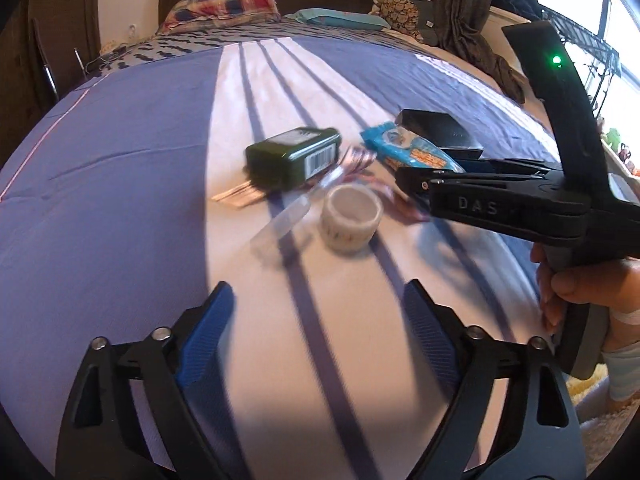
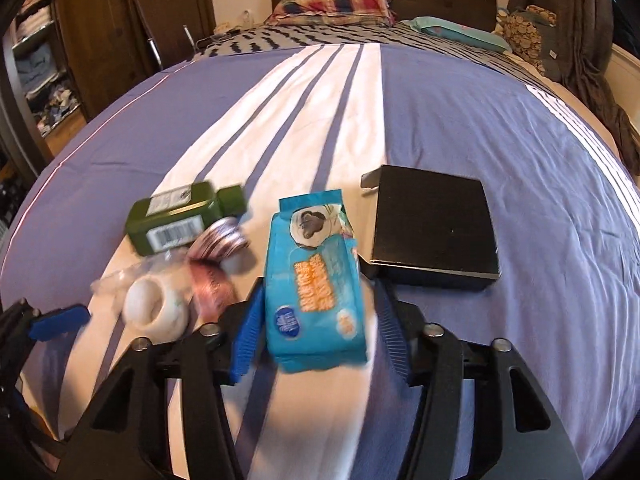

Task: Collect trash
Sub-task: 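Raise both open grippers back over the remaining items on the bed, then grasp the white tape roll with the left gripper while the right grasps the blue wipes pack, then carry the tape roll and wipes pack down past the bed edge to the bin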

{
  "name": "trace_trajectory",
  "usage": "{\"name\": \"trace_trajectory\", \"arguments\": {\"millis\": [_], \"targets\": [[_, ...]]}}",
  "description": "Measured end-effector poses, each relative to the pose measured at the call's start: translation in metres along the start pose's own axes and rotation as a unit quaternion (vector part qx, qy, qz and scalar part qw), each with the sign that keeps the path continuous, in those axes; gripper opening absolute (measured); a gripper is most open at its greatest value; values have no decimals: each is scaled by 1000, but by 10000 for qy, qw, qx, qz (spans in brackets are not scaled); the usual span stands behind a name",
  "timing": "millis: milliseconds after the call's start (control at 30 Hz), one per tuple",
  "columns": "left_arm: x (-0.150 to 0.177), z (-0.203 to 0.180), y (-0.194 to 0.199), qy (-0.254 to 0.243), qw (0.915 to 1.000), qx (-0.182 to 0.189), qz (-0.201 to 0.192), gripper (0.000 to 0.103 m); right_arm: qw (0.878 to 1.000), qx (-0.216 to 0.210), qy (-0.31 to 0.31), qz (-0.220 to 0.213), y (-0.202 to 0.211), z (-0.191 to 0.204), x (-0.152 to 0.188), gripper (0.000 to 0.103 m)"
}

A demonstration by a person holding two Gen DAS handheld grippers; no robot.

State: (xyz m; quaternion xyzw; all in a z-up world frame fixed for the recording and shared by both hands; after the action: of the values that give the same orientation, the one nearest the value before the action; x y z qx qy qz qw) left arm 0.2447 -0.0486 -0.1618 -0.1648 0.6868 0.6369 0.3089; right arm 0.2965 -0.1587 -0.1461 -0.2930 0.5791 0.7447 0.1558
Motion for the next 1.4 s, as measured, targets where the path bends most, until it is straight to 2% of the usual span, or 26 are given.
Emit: {"name": "trace_trajectory", "arguments": {"millis": [67,200,367,433,533,733,1033,1400], "targets": [[-5,-5,-4,-7,10000,99,-7,75,9999,-13,-95,-35,1,-7,-3,44],[-18,-15,-16,-88,9998,179,14,61,9999,-28,-110,-105,6,-14,1,42],[-30,-18,-28,-68,9999,137,9,59,9996,-95,-144,-213,23,-22,16,42],[-34,-17,-31,-76,9999,102,18,52,9995,-123,-160,-228,28,-25,23,42],[-36,-14,-31,-62,10000,37,23,31,9993,-161,-224,-271,36,-28,36,42],[-19,-12,-14,-23,10000,32,41,31,9990,-181,-241,-331,56,-23,57,42],[39,-26,38,-121,9999,29,-37,31,9989,-221,-210,-360,85,-5,96,41],[100,-47,91,-183,9994,274,-127,31,9986,-371,-170,-349,118,23,153,40]]}}
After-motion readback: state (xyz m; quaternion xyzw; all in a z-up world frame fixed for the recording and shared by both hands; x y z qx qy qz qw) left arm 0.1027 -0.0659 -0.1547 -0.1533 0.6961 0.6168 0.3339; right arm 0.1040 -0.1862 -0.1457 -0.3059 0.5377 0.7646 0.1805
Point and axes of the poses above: each gripper's, at about its wrist camera, not at the fingertips, and y roughly against the way its jaws point, z to its left, x to its underside, the point moved 3 cm from there along -y, roughly the way its jaws point, and after that the axes turned 8 degrees about -x, right-handed, at the moved point
